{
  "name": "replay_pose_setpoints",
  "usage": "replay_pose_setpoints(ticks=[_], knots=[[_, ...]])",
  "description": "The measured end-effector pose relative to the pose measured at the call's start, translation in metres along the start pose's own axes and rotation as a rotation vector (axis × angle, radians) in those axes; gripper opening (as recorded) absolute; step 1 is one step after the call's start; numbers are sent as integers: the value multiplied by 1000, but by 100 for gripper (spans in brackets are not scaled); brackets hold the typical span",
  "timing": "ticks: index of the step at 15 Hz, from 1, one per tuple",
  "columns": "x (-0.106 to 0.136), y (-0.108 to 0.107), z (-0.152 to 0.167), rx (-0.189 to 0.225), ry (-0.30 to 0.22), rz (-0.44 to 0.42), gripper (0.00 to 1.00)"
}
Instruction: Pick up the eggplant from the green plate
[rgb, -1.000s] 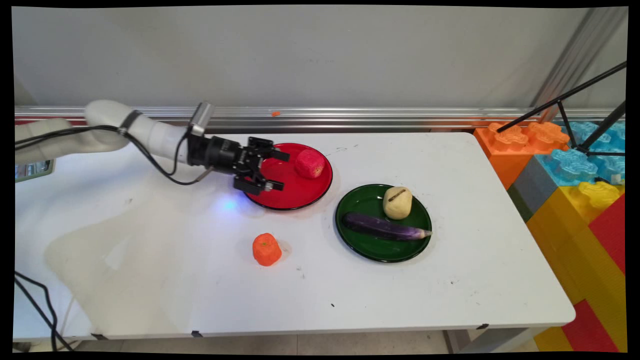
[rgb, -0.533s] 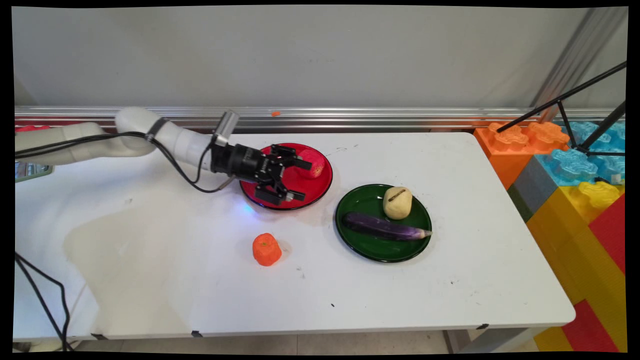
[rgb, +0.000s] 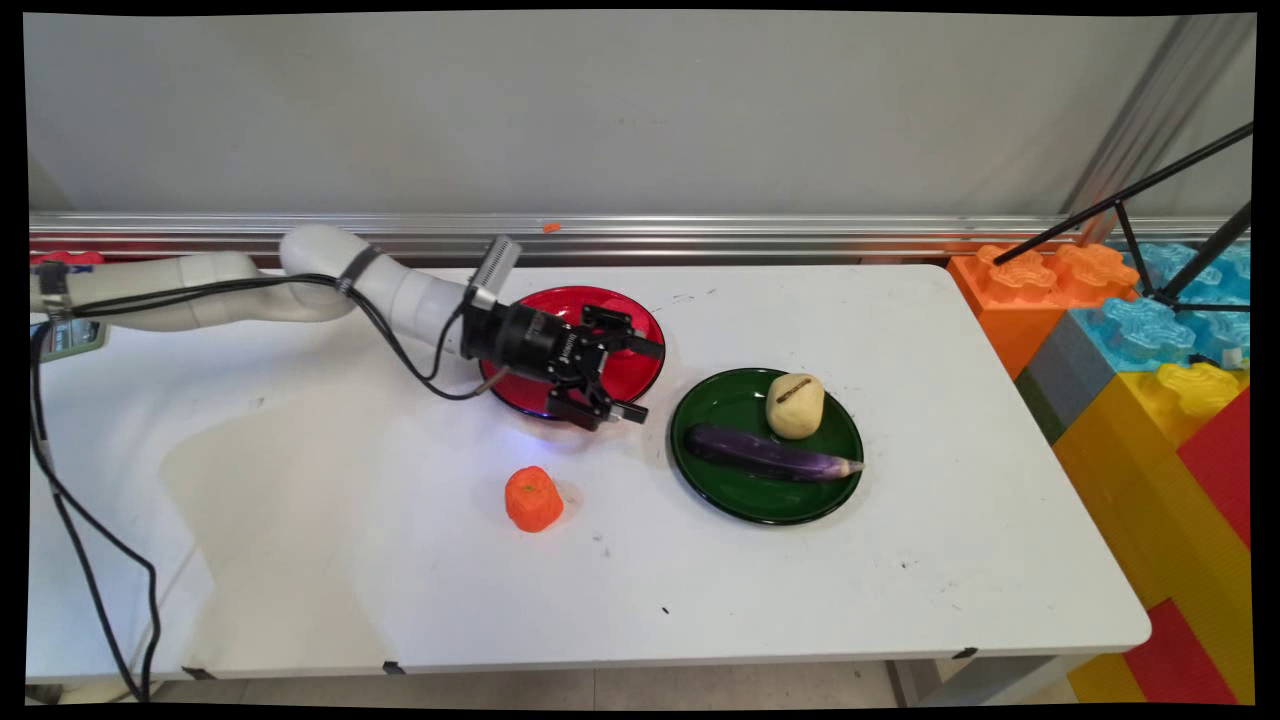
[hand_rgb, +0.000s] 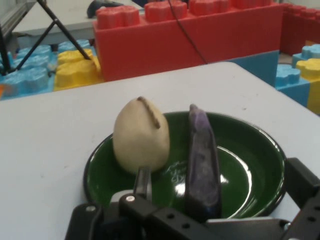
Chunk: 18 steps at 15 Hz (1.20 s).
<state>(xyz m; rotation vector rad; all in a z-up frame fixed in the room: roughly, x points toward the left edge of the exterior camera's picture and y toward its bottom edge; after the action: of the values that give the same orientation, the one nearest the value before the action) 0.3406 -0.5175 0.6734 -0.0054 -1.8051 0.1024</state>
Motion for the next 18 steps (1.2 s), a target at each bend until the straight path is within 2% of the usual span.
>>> replay_pose_setpoints(ticks=[6, 10, 18], knots=[[-2, 3, 27, -48, 6, 2, 100], [-6, 6, 43, -82, -11, 7, 100], [-8, -1, 69, -112, -33, 29, 100]])
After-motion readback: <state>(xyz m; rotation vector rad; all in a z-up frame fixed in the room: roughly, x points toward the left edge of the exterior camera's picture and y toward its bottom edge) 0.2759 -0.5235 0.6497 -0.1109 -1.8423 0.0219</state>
